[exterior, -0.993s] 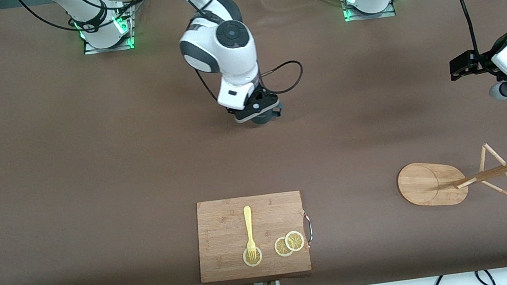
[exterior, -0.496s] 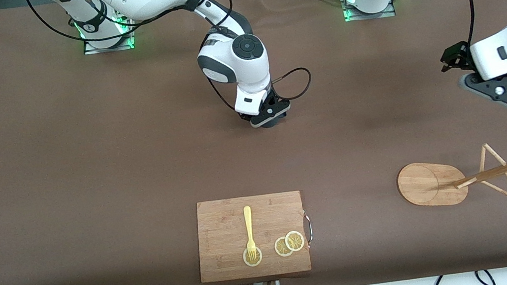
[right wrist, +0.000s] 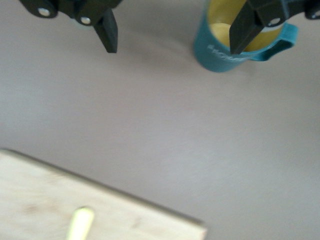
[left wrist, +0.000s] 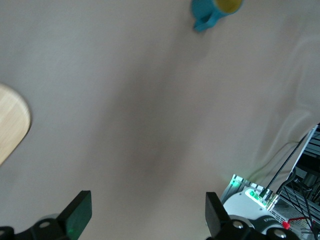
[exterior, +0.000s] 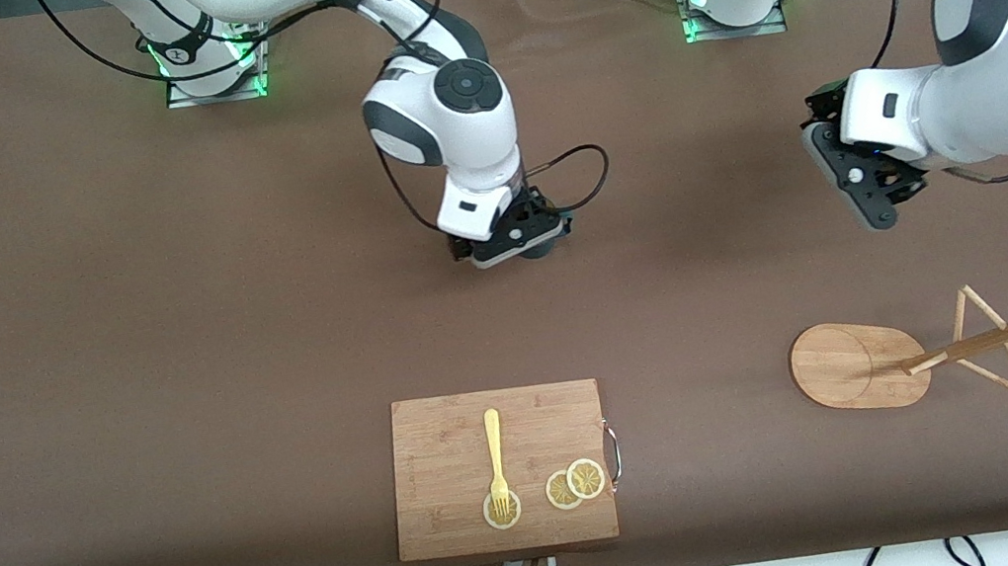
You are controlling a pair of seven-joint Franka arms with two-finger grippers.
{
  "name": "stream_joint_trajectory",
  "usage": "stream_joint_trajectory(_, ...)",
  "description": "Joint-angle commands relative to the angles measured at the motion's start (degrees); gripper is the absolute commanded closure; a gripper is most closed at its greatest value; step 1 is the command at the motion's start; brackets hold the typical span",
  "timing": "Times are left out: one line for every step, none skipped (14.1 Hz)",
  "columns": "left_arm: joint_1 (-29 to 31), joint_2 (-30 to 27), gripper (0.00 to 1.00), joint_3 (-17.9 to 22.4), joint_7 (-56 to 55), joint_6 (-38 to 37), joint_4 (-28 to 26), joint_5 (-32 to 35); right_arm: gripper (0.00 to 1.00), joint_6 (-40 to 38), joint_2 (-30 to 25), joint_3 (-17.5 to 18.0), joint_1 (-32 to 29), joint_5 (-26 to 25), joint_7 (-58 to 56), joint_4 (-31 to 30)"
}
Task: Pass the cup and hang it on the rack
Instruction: 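Set the mug down and open the right gripper while the left approaches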
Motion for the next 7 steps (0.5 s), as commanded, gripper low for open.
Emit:
stream_joint_trajectory(0.3,-0.1,0.0,-0.3,8.5,7.0,-5.6,-5.4,0.0,-6.9,-7.4,0.4,-4.1,-0.1,-0.3,-1.4)
stream_joint_trajectory(0.2,0.9,0.0,-0.3,12.1,10.6,-7.4,-8.3,0.0,-8.9,-9.6,0.4,-6.4,-0.1,-0.6,-1.4)
stream_joint_trajectory(-0.1,1.7,0.0,-0.8,15.0,14.0,-8.9,-11.3,0.0,-10.9,-11.4,0.4,-8.4,-0.1,-1.6,-1.4)
stream_joint_trajectory(-0.2,2.3,0.0,-2.1,16.4,17.6,-10.3,-13.2,0.0,-12.4,-12.9,0.3,-10.7,-0.1,-3.9,-1.4)
stream_joint_trajectory(-0.2,2.5,0.0,-3.8,16.5,20.9,-11.9,-14.4,0.0,-14.4,-14.3,-0.1,-12.7,-0.1,-7.5,-1.4)
stream_joint_trajectory(-0.2,2.5,0.0,-5.2,16.5,23.9,-13.5,-15.6,0.0,-16.7,-15.3,-0.5,-14.5,-0.1,-11.4,-1.4)
stream_joint_trajectory(-0.2,2.5,0.0,-5.6,16.6,26.6,-15.8,-18.0,0.0,-18.8,-16.6,-1.3,-16.0,-0.1,-15.2,-1.4)
